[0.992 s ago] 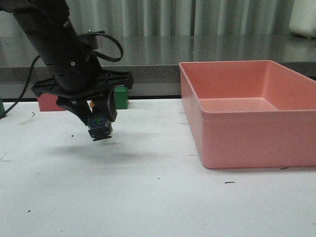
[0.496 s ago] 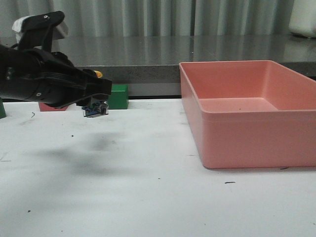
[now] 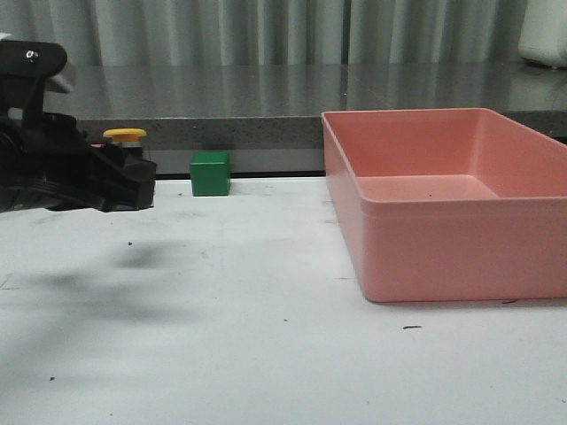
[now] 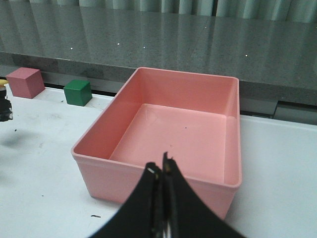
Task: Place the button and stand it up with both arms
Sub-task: 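Lift the button with the left gripper and rotate it cap-up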
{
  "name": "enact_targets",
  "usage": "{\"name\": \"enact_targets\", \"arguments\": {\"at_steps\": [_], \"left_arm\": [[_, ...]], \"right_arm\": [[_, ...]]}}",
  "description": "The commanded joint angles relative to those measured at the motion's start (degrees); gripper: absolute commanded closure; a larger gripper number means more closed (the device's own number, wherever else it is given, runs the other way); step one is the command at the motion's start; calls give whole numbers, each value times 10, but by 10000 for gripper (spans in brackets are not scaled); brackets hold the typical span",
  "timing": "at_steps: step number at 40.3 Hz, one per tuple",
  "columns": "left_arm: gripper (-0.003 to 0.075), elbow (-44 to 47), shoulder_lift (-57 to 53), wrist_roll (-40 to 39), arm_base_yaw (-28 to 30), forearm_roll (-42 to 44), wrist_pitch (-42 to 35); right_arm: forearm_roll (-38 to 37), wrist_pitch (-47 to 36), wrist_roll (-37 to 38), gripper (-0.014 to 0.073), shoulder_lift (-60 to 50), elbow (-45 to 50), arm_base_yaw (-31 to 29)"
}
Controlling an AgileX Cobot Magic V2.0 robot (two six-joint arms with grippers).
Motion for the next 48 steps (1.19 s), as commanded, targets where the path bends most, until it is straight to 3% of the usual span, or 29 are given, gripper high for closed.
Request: {"name": "enact_targets", "arguments": {"at_steps": [1, 17, 32, 48], "left_arm": [[512, -6, 1, 2, 2, -4, -106], [509, -6, 69, 2, 1, -4, -179], [510, -6, 103, 2, 1, -4, -183], [510, 4, 147, 2, 1, -4, -270]], "right_arm": [[-11, -47, -5, 661, 5, -14, -4], [-11, -47, -5, 661, 5, -14, -4], [-11, -47, -5, 661, 5, -14, -4], [-11, -47, -5, 661, 5, -14, -4]]}}
